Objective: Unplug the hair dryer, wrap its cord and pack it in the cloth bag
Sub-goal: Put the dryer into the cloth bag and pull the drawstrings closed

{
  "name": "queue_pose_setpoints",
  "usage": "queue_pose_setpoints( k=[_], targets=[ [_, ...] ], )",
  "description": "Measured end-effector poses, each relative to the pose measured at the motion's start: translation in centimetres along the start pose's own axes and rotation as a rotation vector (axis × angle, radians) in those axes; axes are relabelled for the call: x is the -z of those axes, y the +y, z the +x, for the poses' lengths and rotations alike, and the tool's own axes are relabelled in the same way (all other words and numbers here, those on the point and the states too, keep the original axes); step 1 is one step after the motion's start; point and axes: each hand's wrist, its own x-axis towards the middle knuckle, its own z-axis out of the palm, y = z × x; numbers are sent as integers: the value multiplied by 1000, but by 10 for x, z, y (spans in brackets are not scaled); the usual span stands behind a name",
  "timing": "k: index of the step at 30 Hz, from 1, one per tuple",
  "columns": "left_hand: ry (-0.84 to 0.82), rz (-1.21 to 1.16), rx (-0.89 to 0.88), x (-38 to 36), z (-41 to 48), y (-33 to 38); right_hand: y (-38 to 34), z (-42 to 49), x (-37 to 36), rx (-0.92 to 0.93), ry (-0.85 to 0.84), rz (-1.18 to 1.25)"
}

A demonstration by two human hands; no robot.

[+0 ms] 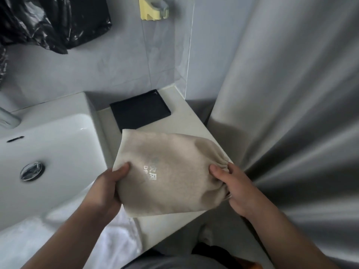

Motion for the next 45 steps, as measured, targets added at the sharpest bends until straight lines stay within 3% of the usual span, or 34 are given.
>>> queue_pose_setpoints(
  k=[7,14,45],
  targets=[
    [83,-59,-13,-76,8,-15,-38,30,70,-15,-80,6],
    [174,-116,-32,-92,23,-20,-62,67,82,-34,-179,-45],
    [479,-316,-33,-26,278,72,-132,372,-80,-36,-183,-357]
  ],
)
